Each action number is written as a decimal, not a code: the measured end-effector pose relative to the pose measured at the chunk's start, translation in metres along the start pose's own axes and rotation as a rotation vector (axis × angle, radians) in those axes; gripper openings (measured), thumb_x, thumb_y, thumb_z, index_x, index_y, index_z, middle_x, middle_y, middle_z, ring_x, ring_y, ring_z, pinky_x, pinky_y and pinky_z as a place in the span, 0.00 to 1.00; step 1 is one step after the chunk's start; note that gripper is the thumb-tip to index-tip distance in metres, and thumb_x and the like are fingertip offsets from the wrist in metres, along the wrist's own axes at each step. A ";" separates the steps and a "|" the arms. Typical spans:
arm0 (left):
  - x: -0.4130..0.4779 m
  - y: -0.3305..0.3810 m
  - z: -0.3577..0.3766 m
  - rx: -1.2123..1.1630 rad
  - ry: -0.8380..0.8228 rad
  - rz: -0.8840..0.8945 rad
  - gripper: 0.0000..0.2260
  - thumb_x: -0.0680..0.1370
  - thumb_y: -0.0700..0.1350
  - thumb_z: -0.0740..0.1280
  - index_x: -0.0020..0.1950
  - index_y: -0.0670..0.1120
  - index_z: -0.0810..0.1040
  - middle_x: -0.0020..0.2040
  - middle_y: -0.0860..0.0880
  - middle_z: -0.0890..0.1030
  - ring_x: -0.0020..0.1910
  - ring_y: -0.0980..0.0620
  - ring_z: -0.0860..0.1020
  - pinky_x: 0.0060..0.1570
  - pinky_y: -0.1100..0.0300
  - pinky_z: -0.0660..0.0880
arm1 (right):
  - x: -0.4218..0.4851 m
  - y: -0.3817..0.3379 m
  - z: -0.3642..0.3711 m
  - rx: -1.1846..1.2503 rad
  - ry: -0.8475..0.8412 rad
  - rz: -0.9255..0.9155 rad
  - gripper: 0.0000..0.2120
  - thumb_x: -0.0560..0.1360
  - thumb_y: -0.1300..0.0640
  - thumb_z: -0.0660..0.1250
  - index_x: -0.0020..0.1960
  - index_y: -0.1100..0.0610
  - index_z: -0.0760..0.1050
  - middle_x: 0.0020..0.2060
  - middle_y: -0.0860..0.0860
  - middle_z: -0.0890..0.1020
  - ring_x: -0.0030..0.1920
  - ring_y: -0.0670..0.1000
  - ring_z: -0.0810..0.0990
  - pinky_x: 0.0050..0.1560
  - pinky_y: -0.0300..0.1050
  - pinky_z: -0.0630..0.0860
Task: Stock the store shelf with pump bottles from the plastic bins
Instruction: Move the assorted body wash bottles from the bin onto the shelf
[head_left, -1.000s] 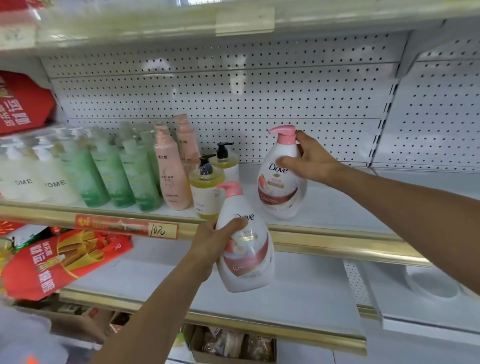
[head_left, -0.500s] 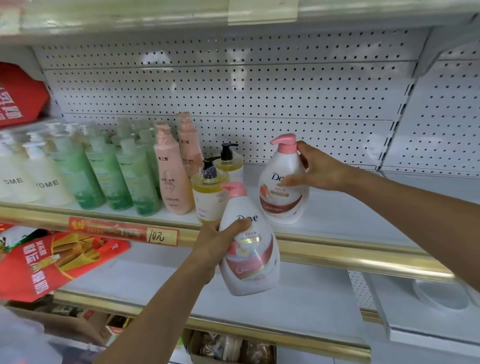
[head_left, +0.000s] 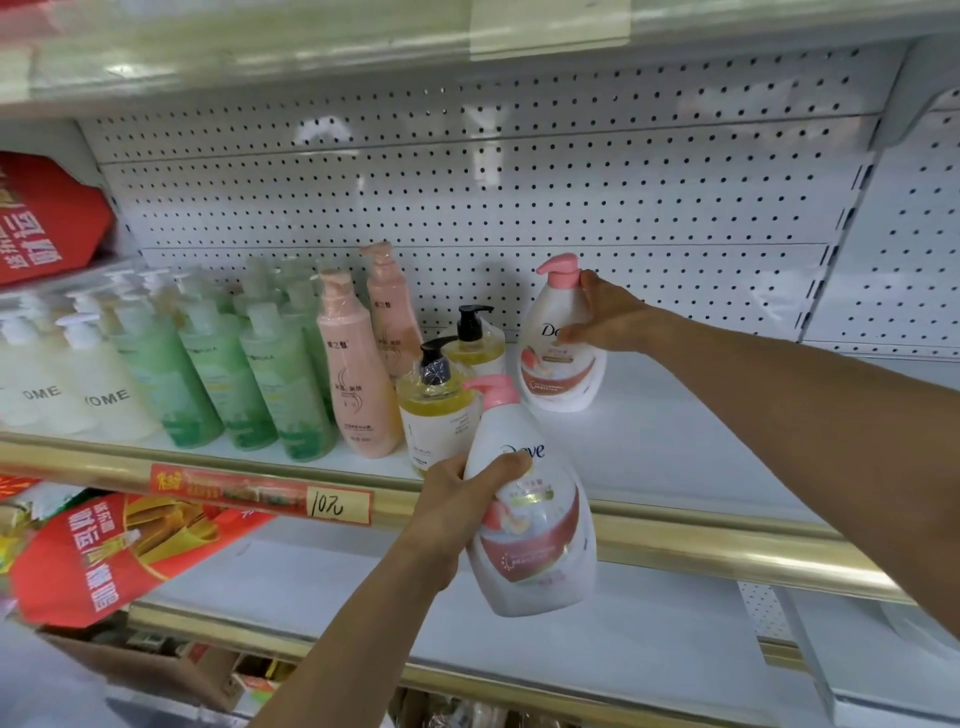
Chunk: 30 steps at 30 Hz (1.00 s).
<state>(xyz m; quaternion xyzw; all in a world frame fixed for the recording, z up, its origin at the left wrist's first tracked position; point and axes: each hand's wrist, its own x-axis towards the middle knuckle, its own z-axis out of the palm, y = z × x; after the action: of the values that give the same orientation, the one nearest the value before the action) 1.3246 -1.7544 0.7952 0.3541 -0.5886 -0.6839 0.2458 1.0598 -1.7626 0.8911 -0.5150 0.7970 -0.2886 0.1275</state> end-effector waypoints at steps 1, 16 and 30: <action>0.001 0.000 0.000 0.004 0.001 0.000 0.15 0.70 0.52 0.75 0.54 0.47 0.82 0.44 0.49 0.87 0.42 0.49 0.86 0.37 0.58 0.81 | 0.001 0.000 0.000 0.007 0.002 0.003 0.33 0.71 0.59 0.74 0.70 0.57 0.60 0.59 0.54 0.75 0.59 0.56 0.75 0.60 0.53 0.74; 0.000 0.034 0.005 0.019 -0.068 0.181 0.15 0.69 0.50 0.77 0.52 0.46 0.83 0.45 0.46 0.87 0.42 0.46 0.86 0.36 0.59 0.80 | -0.156 0.016 0.023 0.405 -0.420 -0.083 0.29 0.65 0.42 0.77 0.63 0.44 0.73 0.56 0.47 0.82 0.55 0.47 0.81 0.55 0.50 0.80; 0.024 0.113 0.017 0.699 -0.197 0.466 0.25 0.73 0.47 0.75 0.68 0.51 0.72 0.59 0.52 0.82 0.57 0.54 0.80 0.57 0.53 0.78 | -0.131 0.022 0.057 0.474 0.038 -0.040 0.40 0.57 0.59 0.82 0.63 0.49 0.66 0.52 0.45 0.80 0.53 0.44 0.79 0.51 0.39 0.77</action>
<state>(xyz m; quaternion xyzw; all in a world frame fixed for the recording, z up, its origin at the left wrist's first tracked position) 1.2878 -1.7828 0.9021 0.2067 -0.8699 -0.3999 0.2017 1.1293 -1.6572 0.8203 -0.4808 0.6990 -0.4797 0.2238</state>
